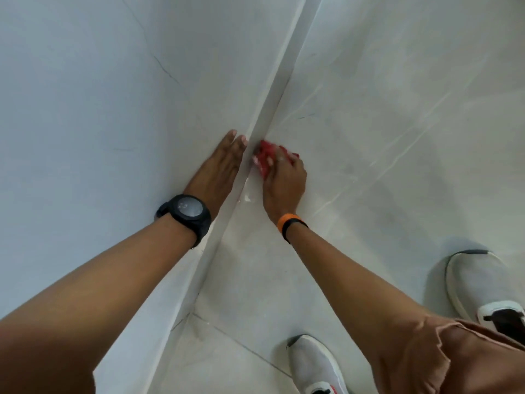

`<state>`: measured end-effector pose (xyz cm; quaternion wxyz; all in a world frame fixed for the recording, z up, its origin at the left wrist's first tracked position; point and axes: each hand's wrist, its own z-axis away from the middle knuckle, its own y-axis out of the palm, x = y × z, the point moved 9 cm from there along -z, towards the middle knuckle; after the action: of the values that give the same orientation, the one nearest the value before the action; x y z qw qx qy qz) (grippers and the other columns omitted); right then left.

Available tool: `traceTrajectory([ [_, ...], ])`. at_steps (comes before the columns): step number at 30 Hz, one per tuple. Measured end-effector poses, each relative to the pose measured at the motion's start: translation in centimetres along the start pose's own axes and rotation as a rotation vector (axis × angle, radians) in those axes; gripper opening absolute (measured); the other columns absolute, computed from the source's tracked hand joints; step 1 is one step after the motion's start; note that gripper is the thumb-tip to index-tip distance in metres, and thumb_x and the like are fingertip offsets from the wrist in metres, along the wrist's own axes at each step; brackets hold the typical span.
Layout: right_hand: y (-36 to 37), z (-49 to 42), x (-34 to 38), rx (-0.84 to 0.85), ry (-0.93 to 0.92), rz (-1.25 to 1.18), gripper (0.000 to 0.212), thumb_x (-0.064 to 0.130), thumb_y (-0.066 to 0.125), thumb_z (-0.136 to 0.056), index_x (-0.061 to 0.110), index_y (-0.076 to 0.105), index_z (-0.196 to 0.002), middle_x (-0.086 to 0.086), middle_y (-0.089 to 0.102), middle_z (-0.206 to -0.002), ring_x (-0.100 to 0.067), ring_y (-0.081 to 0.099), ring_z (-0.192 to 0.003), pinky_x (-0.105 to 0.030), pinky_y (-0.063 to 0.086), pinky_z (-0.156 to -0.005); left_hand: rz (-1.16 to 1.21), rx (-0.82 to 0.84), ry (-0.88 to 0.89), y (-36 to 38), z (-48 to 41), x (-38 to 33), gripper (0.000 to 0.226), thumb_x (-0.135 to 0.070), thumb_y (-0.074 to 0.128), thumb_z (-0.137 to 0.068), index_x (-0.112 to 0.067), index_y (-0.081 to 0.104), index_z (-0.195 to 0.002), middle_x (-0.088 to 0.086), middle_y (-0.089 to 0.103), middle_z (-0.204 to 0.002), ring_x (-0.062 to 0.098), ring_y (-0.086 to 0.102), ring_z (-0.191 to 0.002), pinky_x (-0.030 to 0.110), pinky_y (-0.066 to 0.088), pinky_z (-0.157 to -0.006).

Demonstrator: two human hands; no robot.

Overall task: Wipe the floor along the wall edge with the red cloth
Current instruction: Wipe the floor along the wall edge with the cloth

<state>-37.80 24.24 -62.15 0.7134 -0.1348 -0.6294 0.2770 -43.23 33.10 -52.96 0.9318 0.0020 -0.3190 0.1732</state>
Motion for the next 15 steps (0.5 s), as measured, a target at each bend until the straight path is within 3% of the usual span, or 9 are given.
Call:
traceTrajectory([
  [1, 0.2, -0.2, 0.3, -0.038, 0.088, -0.056, 0.044, 0.047, 0.041, -0.099, 0.028, 0.064, -0.131, 0.003, 0.069, -0.123, -0.019, 0.057, -0.116, -0.041, 0.049, -0.099, -0.001, 0.000, 0.007, 0.0, 0.1, 0.0, 0.101, -0.066, 0.032, -0.099, 0.008, -0.002, -0.160, 0.033, -0.009, -0.165, 0.050, -0.008, -0.153, 0.064, -0.004, -0.123],
  [3, 1.5, 0.4, 2.0, -0.040, 0.086, -0.095, 0.052, 0.042, 0.034, -0.102, 0.018, 0.058, -0.140, -0.005, 0.065, -0.133, -0.025, 0.055, -0.123, -0.045, 0.046, -0.105, -0.002, -0.005, 0.003, -0.1, 0.3, 0.1, 0.103, -0.066, 0.031, -0.099, 0.010, -0.001, -0.159, 0.034, -0.008, -0.165, 0.051, -0.007, -0.153, 0.063, -0.002, -0.123],
  [5, 2.8, 2.4, 2.3, 0.019, 0.036, -0.033, 0.049, 0.025, 0.045, -0.102, 0.008, 0.048, -0.148, -0.013, 0.054, -0.147, -0.034, 0.046, -0.137, -0.052, 0.038, -0.114, -0.001, -0.023, -0.010, -0.2, 0.1, 0.3, 0.105, -0.068, 0.030, -0.097, 0.012, -0.001, -0.159, 0.036, -0.008, -0.164, 0.052, -0.007, -0.152, 0.063, -0.001, -0.124],
  [8, 3.7, 7.6, 0.9, 0.142, -0.245, 0.276, 0.058, 0.001, 0.069, -0.087, 0.006, 0.054, -0.143, -0.013, 0.052, -0.150, -0.041, 0.040, -0.141, -0.062, 0.038, -0.111, 0.003, -0.031, 0.002, -0.2, 0.0, 0.3, 0.102, -0.065, 0.030, -0.099, 0.013, 0.000, -0.158, 0.038, -0.007, -0.163, 0.054, -0.005, -0.152, 0.064, 0.000, -0.123],
  [12, 5.4, 13.0, 0.9, 0.393, -0.655, 0.533, 0.050, 0.018, 0.070, -0.090, 0.009, 0.060, -0.138, -0.012, 0.056, -0.147, -0.043, 0.037, -0.143, -0.067, 0.025, -0.116, 0.015, -0.049, -0.001, -0.1, -0.1, 0.4, 0.101, -0.064, 0.033, -0.100, 0.011, 0.002, -0.159, 0.036, -0.006, -0.164, 0.053, -0.005, -0.152, 0.065, -0.003, -0.123],
  [15, 5.1, 11.2, 0.8, 0.466, -0.876, 0.584, 0.041, 0.019, 0.063, -0.094, 0.014, 0.063, -0.135, -0.009, 0.060, -0.142, -0.044, 0.043, -0.138, -0.067, 0.029, -0.115, -0.003, -0.042, -0.001, 0.1, 0.0, 0.2, 0.105, -0.068, 0.033, -0.097, 0.010, 0.003, -0.160, 0.037, -0.006, -0.163, 0.054, -0.005, -0.152, 0.066, -0.003, -0.122],
])
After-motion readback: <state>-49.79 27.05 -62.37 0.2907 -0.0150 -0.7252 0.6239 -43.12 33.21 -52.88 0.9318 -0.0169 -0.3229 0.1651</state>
